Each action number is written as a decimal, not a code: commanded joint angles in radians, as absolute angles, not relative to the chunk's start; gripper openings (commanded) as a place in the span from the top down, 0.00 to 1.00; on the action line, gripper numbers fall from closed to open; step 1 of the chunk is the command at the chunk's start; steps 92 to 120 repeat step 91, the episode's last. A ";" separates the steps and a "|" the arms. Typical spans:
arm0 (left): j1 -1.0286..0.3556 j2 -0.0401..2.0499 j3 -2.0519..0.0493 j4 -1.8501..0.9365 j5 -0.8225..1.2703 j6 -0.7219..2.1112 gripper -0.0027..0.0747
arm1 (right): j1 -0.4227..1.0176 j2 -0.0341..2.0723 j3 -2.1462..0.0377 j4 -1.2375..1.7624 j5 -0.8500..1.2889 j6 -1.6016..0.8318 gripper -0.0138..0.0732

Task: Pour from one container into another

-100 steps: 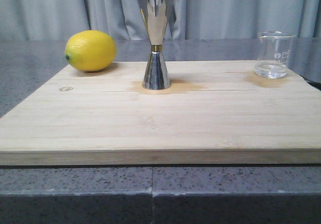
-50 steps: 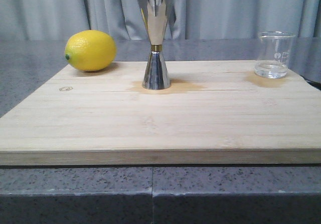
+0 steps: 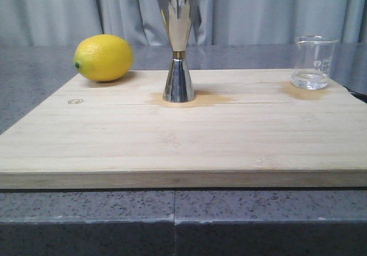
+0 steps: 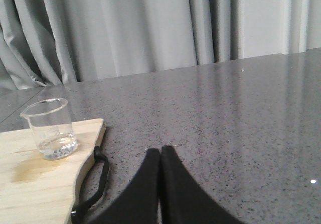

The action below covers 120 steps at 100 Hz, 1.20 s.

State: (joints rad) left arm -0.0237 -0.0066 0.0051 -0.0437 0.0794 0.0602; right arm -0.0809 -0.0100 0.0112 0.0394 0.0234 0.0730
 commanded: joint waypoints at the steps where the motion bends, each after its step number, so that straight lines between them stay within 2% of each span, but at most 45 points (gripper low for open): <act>1: -0.028 -0.026 0.033 -0.052 0.000 0.065 0.99 | -0.088 -0.030 0.020 0.027 -0.064 0.071 0.92; 120: -0.028 -0.026 0.033 -0.052 0.000 0.065 0.99 | -0.026 -0.030 0.020 0.027 -0.063 0.071 0.92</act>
